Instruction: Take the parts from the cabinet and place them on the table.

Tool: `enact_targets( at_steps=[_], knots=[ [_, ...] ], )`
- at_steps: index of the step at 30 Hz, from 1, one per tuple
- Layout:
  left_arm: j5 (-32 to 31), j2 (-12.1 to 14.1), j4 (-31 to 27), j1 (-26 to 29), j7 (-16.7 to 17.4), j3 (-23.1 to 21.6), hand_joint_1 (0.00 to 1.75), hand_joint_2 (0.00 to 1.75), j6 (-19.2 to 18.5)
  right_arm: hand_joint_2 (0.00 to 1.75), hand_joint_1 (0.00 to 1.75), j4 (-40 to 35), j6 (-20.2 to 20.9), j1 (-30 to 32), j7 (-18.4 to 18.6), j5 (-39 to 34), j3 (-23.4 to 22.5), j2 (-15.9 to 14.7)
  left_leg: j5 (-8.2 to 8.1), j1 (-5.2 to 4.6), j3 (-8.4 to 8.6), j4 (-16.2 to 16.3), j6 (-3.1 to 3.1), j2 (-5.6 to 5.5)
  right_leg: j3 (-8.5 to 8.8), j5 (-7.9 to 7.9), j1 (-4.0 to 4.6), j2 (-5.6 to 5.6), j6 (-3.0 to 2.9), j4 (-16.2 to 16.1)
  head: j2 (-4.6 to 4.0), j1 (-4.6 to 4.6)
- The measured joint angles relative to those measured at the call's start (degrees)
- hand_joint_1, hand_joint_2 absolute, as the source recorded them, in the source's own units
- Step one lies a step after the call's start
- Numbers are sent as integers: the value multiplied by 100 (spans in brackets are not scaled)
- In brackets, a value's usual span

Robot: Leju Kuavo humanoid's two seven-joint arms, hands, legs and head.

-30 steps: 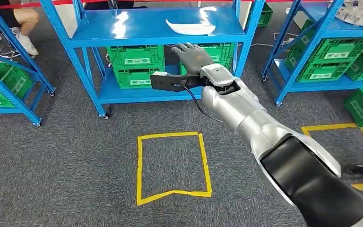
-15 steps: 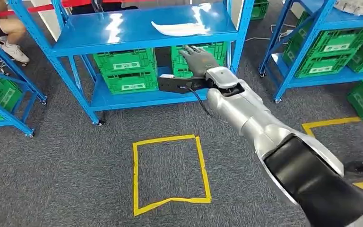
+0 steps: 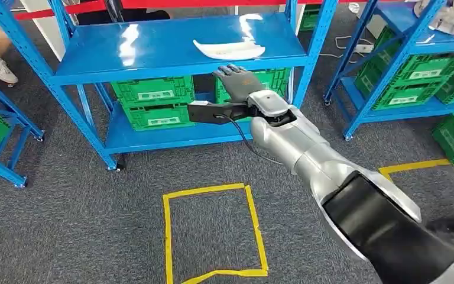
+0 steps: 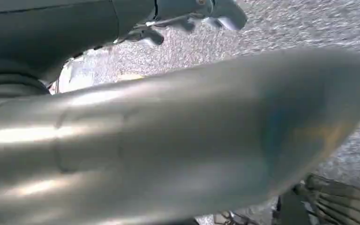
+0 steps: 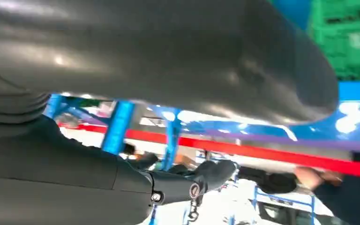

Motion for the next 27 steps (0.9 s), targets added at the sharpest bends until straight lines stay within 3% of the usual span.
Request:
enact_targets(
  at_steps=[1,2,3,4,5,6,7,8,9,10,11,12,14,15,16,17,19,20,21,22,23,24,25,26,27],
  knots=[
    [0,0,4,0,-18,2,0,0,0,0,0,2,2,68,7,0,20,0,-88,-14,149,-35,12,-15,-382,-216,51,-1,-28,342,0,4],
    [0,-2,4,3,-22,4,0,0,0,0,0,9,2,123,15,0,48,0,-184,-28,276,-55,29,-27,-617,-508,89,2,-39,439,0,13],
    [-2,-4,7,14,-22,7,0,0,0,0,0,22,2,157,41,-4,70,-4,-295,-47,429,-57,42,-47,-818,-867,118,1,-49,405,0,20],
    [-6,-4,7,26,-22,7,0,0,0,0,0,28,-4,165,59,-9,81,-11,-410,-66,575,-57,43,-61,-936,-1067,134,1,-64,270,0,24],
    [-20,-4,7,35,-22,7,0,0,0,0,0,28,-11,161,83,-18,83,-24,-539,-89,761,-57,47,-69,-1004,-1086,150,1,-92,-5,0,24],
    [-33,-4,7,37,-20,9,0,0,0,0,0,31,-15,153,90,-28,85,-46,-678,-108,950,-57,53,-70,-1012,-753,167,-1,-126,-393,0,24],
    [-37,-7,7,41,-15,9,0,0,0,0,0,39,-13,158,92,-59,90,-81,-820,-115,1024,-70,53,-67,-991,-16,184,-11,-165,-858,0,22],
    [-39,-22,37,38,5,9,0,0,0,0,0,74,-13,158,90,-63,107,-92,-944,-131,1180,-23,50,-65,-1025,931,225,-42,-179,-1338,0,2],
    [-39,-22,31,-3,7,11,0,0,0,0,0,83,0,148,101,-77,120,-116,-1094,-147,1222,-27,25,-103,-951,1183,222,-60,-184,-1457,0,2],
    [-46,-28,11,-16,22,11,0,0,0,0,0,79,-4,145,92,-77,129,-120,-1219,-125,1317,-112,28,-93,-893,1139,281,-52,-169,-1416,0,-17],
    [-50,-31,0,-2,26,15,0,0,0,0,0,68,-17,119,105,-87,131,-129,-1121,-142,1488,13,-26,-90,-823,1115,238,10,-194,-1464,0,-9],
    [-55,-35,-2,-10,18,17,0,0,0,0,0,68,-24,41,101,-90,131,-134,-989,-136,1377,232,-20,-87,-736,1018,246,8,-225,-1431,0,0],
    [-68,-50,-4,-36,15,22,0,0,0,0,0,52,-31,-21,101,-92,131,-120,-625,-119,867,1125,-101,-62,-559,909,206,21,-301,-1387,0,-22],
    [-70,-52,-4,-52,18,26,0,0,0,0,0,52,-28,-10,98,-92,133,-120,-653,-101,534,1548,-141,-57,-448,799,203,25,-316,-1388,0,-35],
    [-72,-55,-4,-57,18,31,0,0,-2,0,0,55,-26,20,103,-92,135,-120,-893,-82,245,1807,-161,-53,-331,689,197,24,-328,-1388,0,-37],
    [-81,-59,-2,-50,18,33,0,0,-2,0,0,55,-24,48,105,-92,138,-120,-1309,-64,-36,1916,-182,-49,-178,556,188,28,-324,-1388,0,-28],
    [-83,-61,0,-23,33,37,0,0,-2,0,0,55,-24,62,107,-92,146,-120,-1931,-40,-373,1777,-212,-48,89,332,172,51,-308,-1387,0,-31],
    [-83,-61,2,-15,33,42,0,0,0,0,0,55,-24,62,107,-92,155,-120,-1984,-35,-480,1525,-209,-47,252,206,161,61,-293,-1387,0,-35],
    [-83,-61,2,-12,33,44,0,0,0,0,0,55,-24,62,107,-92,162,-120,-1709,-36,-531,1175,-192,-47,401,85,148,61,-280,-1387,0,-37],
    [-83,-59,4,-8,33,44,0,0,0,0,0,55,-24,62,105,-92,168,-118,-1186,-36,-542,819,-177,-44,518,-17,140,59,-271,-1387,0,-33],
    [-83,-66,20,20,33,46,0,0,0,0,0,63,-22,62,107,-90,173,-120,-162,-36,-529,338,-171,-27,589,-119,147,59,-253,-1410,0,-39],
    [-83,-66,31,1,35,50,0,0,0,0,0,68,-13,65,105,-90,188,-101,170,-51,-544,173,-163,-2,692,-233,163,97,-207,-1401,0,-63],
    [-83,-63,24,-6,33,50,0,0,-7,0,0,66,-9,58,118,-83,195,-103,176,-63,-449,164,-139,-11,772,-352,162,103,-164,-1448,0,-33],
    [-79,-63,15,-6,44,52,0,0,-7,0,0,57,-17,50,127,-85,194,-107,161,-43,-362,96,-102,-35,900,-259,165,104,-127,-1346,0,-37],
    [-83,-70,15,-8,42,52,0,0,-7,0,0,57,-24,24,133,-90,199,-114,164,-52,-290,62,-68,-37,834,-109,162,101,-105,-1191,0,-24]
  ],
)
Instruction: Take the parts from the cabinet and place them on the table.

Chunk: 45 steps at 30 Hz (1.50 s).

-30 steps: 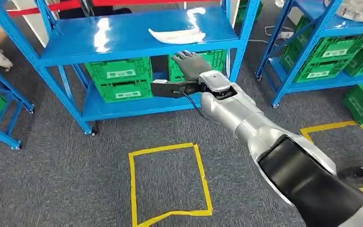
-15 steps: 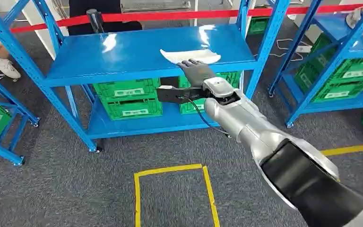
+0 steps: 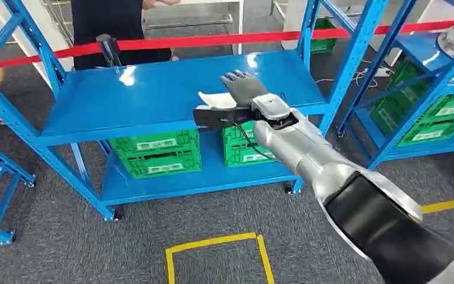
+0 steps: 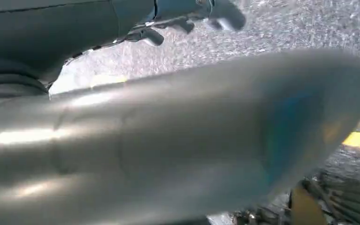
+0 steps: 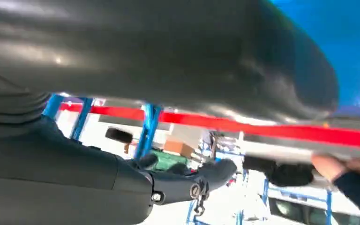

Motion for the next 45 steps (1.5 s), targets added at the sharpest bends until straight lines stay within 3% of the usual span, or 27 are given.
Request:
enact_targets(
  at_steps=[1,2,3,5,7,8,11,13,16,17,19,22,23,24,26,27,29,30,33,35,37,38,39,40,42,43,45],
  knots=[
    [0,-15,0,0,9,0,0,0,0,0,0,0,-2,-15,19,-2,2,-13,103,23,188,-39,58,-1,-132,74,3,-39,31,330,0,1],
    [0,-6,-2,-11,18,2,0,0,0,0,0,0,-4,-29,26,-4,2,-22,14,23,283,-14,91,21,-302,144,1,-92,55,675,0,31],
    [0,-13,0,-15,37,2,0,0,0,0,0,0,-2,-61,28,-4,4,-28,-61,15,347,-9,131,18,-586,42,-10,-122,69,1028,0,53],
    [0,-17,0,-21,55,4,0,0,-2,0,0,0,15,-73,35,-4,7,-35,-168,6,459,-14,144,7,-1068,-472,-21,-139,99,1499,0,70],
    [-2,-17,0,-6,63,4,0,0,-2,0,0,2,31,-72,59,-2,20,-70,-292,6,593,-9,137,-12,-1326,-790,-37,-141,116,1505,0,72],
    [-7,-22,0,12,79,7,0,0,0,0,0,2,37,-72,63,-2,28,-92,-356,6,658,-4,128,-12,-1334,-706,-47,-142,123,1271,0,74],
    [-57,-39,0,11,81,7,0,0,-2,0,0,4,44,-72,76,9,55,-164,-509,8,804,26,81,-14,-1047,282,-57,-181,105,63,0,74],
    [-59,-44,0,0,79,7,0,0,-2,0,0,13,42,-58,81,13,68,-216,-603,-14,863,79,29,-32,-995,538,-30,-219,71,-141,0,68],
    [-87,-50,-7,-18,31,7,0,0,0,0,0,22,39,-39,133,4,81,-273,-623,5,894,154,-82,-20,-909,550,-12,-174,-43,-130,0,72],
    [-112,-46,-9,-24,11,7,0,0,-2,0,0,22,39,-45,133,-4,83,-284,-623,-4,847,240,-98,-22,-860,549,-51,-159,-63,-136,0,74],
    [-131,-57,-9,-44,-9,7,0,0,-2,0,0,22,35,-45,133,-4,90,-293,-632,12,512,785,-167,-11,-812,499,-73,-142,-132,-153,0,41],
    [-135,-61,-9,-65,-9,7,0,0,-2,0,0,24,39,23,136,-4,105,-317,-1166,60,-274,1849,-249,-7,-764,403,-78,-115,-150,-152,0,42],
    [-135,-61,-9,-53,-9,7,0,0,-2,0,0,24,42,52,138,-7,107,-326,-1171,65,-427,1934,-254,-6,-726,362,-78,-105,-144,-149,0,42],
    [-135,-61,-9,-43,-11,7,0,0,-2,175,0,24,48,73,146,-19,107,-332,-1004,68,-436,1777,-247,-6,-673,324,-78,-100,-138,-148,0,42],
    [-133,-59,-9,-37,-48,7,0,0,-2,175,0,24,68,78,151,-50,107,-343,-353,69,-186,966,-224,-5,-551,235,-83,-97,-117,-148,0,42],
    [-129,-52,-9,-33,-74,7,0,0,-2,175,0,24,85,79,155,-101,107,-348,98,69,31,332,-203,0,-485,176,-85,-97,-93,-151,0,42],
    [-120,-50,-6,-34,-100,7,0,0,-4,175,0,26,124,81,173,-162,109,-376,-156,18,76,54,-152,10,-503,144,-69,-90,-39,-149,0,22],
    [-120,-50,-13,-37,-116,7,0,0,-4,175,0,26,125,124,192,-195,111,-404,-43,19,115,97,-99,1,-512,109,-65,-96,9,-154,0,31],
    [-120,-50,-13,10,-131,9,0,0,-4,175,0,24,118,187,240,-275,125,-487,-60,59,180,60,-12,0,-495,11,-81,-101,110,-113,0,37],
    [-131,-46,-13,2,-160,11,0,0,-4,175,0,24,116,191,240,-313,166,-544,-106,54,208,63,59,-2,-817,-251,-78,-124,140,486,0,59],
    [-138,-46,-13,-1,-170,11,0,0,-4,175,0,24,120,281,240,-350,188,-608,-164,45,238,77,94,-7,-1429,-574,-80,-127,162,1477,0,59],
    [-142,-39,-13,6,-175,11,0,0,-4,175,0,26,129,337,243,-407,203,-641,-197,42,261,88,98,-8,-1629,-559,-81,-128,165,1721,0,61],
    [-155,-37,-13,16,-175,11,0,0,-4,175,0,24,129,384,249,-457,205,-669,-232,41,294,103,96,-21,-1676,-384,-82,-133,161,1642,0,59],
    [-155,-37,-13,21,-175,11,0,0,-4,175,0,24,129,406,251,-485,205,-693,-269,38,328,120,88,-25,-1596,-127,-82,-139,149,1347,0,63],
    [-157,-37,-13,16,-181,11,0,0,-4,175,0,24,129,406,247,-525,205,-726,-362,33,412,167,58,-30,-1171,518,-76,-144,95,275,0,63],
    [-157,-37,-11,11,-181,11,0,0,-4,175,0,24,129,404,245,-529,208,-739,-401,21,416,186,28,-27,-1048,495,-49,-151,57,29,0,53],
    [-160,-35,-13,-13,-181,11,0,0,-4,175,0,24,140,417,249,-538,208,-743,-426,15,402,200,-25,-34,-1006,491,-30,-146,35,-70,0,59]
  ],
)
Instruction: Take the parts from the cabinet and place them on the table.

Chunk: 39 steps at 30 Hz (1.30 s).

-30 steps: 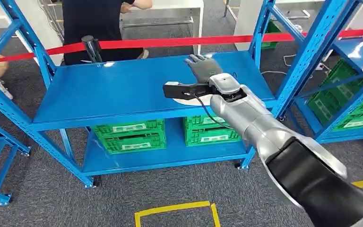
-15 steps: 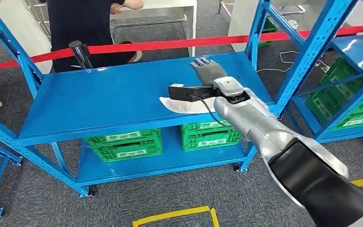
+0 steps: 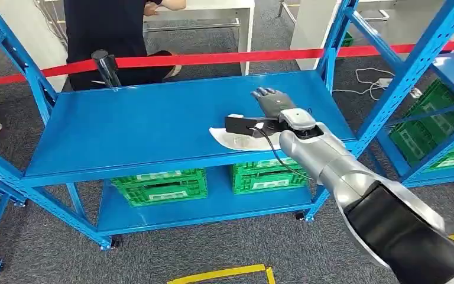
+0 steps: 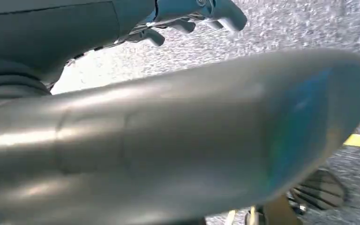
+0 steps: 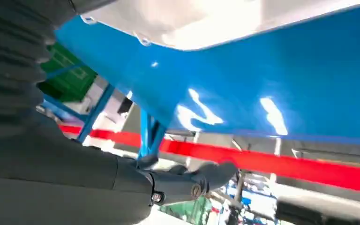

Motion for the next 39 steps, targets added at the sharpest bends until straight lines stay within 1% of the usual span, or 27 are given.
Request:
enact_targets(
  at_steps=[1,4,7,9,16,18,19,21,22,23,26,28,30,33,37,39],
  knots=[
    [-2,2,0,3,2,0,0,0,0,175,0,0,9,13,0,-18,2,-2,-16,-24,8,8,43,0,8,9,-5,2,4,-11,0,4],
    [-11,2,2,8,15,0,0,0,0,175,0,0,164,19,-2,-116,37,-22,-14,-20,45,-44,34,17,13,-8,-3,29,-22,-13,0,0],
    [-28,2,0,-12,17,0,0,0,0,175,0,0,238,68,-2,-223,140,-44,-22,-21,79,-77,10,19,30,-27,-3,31,-52,-13,0,0],
    [-35,2,0,-10,37,0,0,0,0,175,0,0,269,91,-15,-293,162,-61,-18,-20,86,-90,-15,20,30,-33,-2,31,-61,-12,0,2],
    [-72,2,0,-10,52,2,0,0,0,175,0,0,313,93,-96,-481,286,-90,-15,-14,89,-99,-44,22,33,-35,-4,33,-66,-8,0,2],
    [-72,4,0,-7,39,2,0,0,0,175,0,-4,249,92,-103,-573,297,-90,-15,-14,89,-98,-45,21,36,-35,-11,30,-66,-8,0,2],
    [-72,4,0,-3,22,2,0,0,0,175,0,-22,148,92,-114,-641,299,-90,-14,-15,89,-98,-46,21,37,-35,-13,27,-66,-8,0,2],
    [-72,4,0,3,9,2,0,0,0,175,0,-79,-189,88,-193,-748,299,-90,-14,-16,89,-97,-46,20,42,-35,-14,24,-66,-10,0,2],
    [-74,4,2,6,9,2,0,0,0,0,0,-125,-379,79,-263,-800,299,-90,-14,-16,89,-96,-46,20,43,-35,-15,24,-65,-11,0,2],
    [-79,4,2,8,9,2,0,0,0,0,0,-171,-497,61,-304,-824,299,-90,-14,-17,90,-94,-46,20,44,-34,-15,25,-65,-13,0,2],
    [-81,4,2,9,9,2,0,0,0,0,0,-240,-638,13,-358,-887,299,-90,-14,-17,90,-92,-45,19,51,-33,-15,23,-63,-18,0,2],
    [-81,4,2,15,9,2,0,0,0,0,0,-330,-865,-10,-422,-942,299,-87,-15,-18,89,-91,-45,16,53,-33,-17,19,-62,-19,0,4],
    [-81,4,2,20,7,2,0,0,0,0,0,-418,-975,-75,-448,-997,299,-76,-15,-20,89,-91,-44,17,53,-32,-19,20,-61,-19,0,4],
    [-90,2,2,19,-2,2,0,0,0,0,0,-584,-962,-167,-463,-1069,297,-48,-17,-21,91,-90,-42,18,54,-33,-19,20,-61,-21,0,4],
    [-94,-2,2,18,-2,4,0,0,0,0,0,-769,-736,-157,-398,-1123,313,18,-17,-20,92,-90,-42,17,55,-33,-18,20,-61,-21,0,2],
    [-94,-2,2,18,-2,7,0,0,0,0,0,-809,-715,-115,-396,-1123,354,37,-17,-20,92,-91,-42,17,55,-33,-18,19,-61,-21,0,2]
  ],
)
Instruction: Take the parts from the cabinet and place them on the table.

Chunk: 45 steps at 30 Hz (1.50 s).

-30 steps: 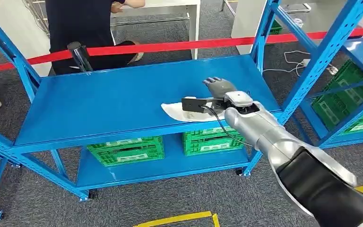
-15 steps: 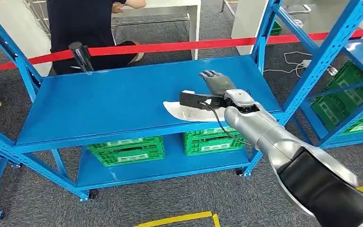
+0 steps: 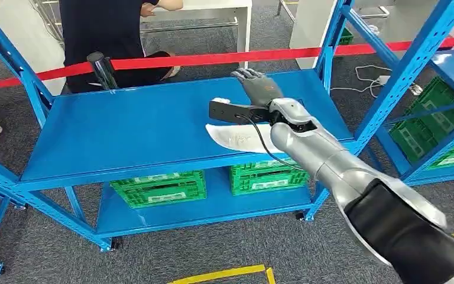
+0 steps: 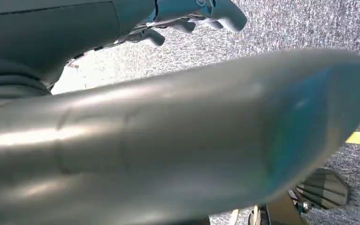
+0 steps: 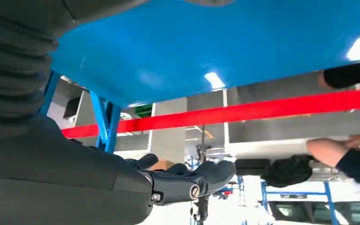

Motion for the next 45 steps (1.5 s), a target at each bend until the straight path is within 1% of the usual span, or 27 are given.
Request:
enact_targets(
  at_steps=[2,7,11,14,17,21,23,29,30,32,37,39,45],
  knots=[
    [-2,0,0,0,2,4,0,0,0,0,0,-30,30,35,0,-4,44,13,0,0,0,0,0,0,0,0,0,0,0,0,0,0],
    [-44,-2,0,-2,24,13,0,0,0,0,0,-28,547,142,-7,-127,232,61,0,0,1,0,0,0,0,0,0,1,0,0,0,0],
    [-66,-2,0,-2,39,20,0,0,0,0,0,-26,627,255,-15,-201,374,103,0,0,0,0,0,0,0,0,0,0,0,0,0,0],
    [-81,-2,0,-2,55,22,0,0,0,0,0,-22,791,289,-13,-247,463,127,0,0,0,0,0,1,0,-1,0,2,0,0,0,0],
    [-90,-2,0,-4,55,28,0,0,0,0,0,15,1032,361,72,-258,630,179,0,0,0,0,0,1,0,0,0,2,0,0,0,0],
    [-90,0,0,0,31,63,0,0,0,0,0,103,1453,406,210,-299,900,249,0,0,0,0,0,0,0,0,0,0,0,0,0,2],
    [-90,0,0,1,17,72,0,0,0,0,0,142,1537,409,223,-315,1017,264,0,0,0,0,0,0,0,0,0,0,0,0,0,0],
    [-87,0,0,2,17,76,0,0,0,0,0,199,1550,411,223,-315,1141,295,0,0,0,0,0,0,0,0,0,0,0,0,0,0],
    [-87,0,0,2,17,79,0,0,0,175,0,201,1552,410,223,-317,1145,295,0,0,0,0,0,0,0,0,0,0,0,0,0,0],
    [-87,2,0,2,17,81,0,0,0,175,0,206,1554,408,225,-317,1172,295,0,0,0,0,0,0,1,0,0,0,0,0,0,0],
    [-87,2,0,2,20,83,0,0,0,175,0,254,1871,408,348,-367,1244,304,0,0,0,0,0,0,0,-1,0,0,0,0,0,0],
    [-90,2,0,2,18,103,0,0,0,175,0,269,1928,395,428,-352,1320,304,0,0,0,0,0,0,0,-1,0,1,0,0,0,0],
    [-90,7,0,17,0,168,0,0,0,175,0,310,1880,352,625,-149,1532,302,0,0,0,0,0,0,0,0,0,1,0,0,0,0]
  ],
)
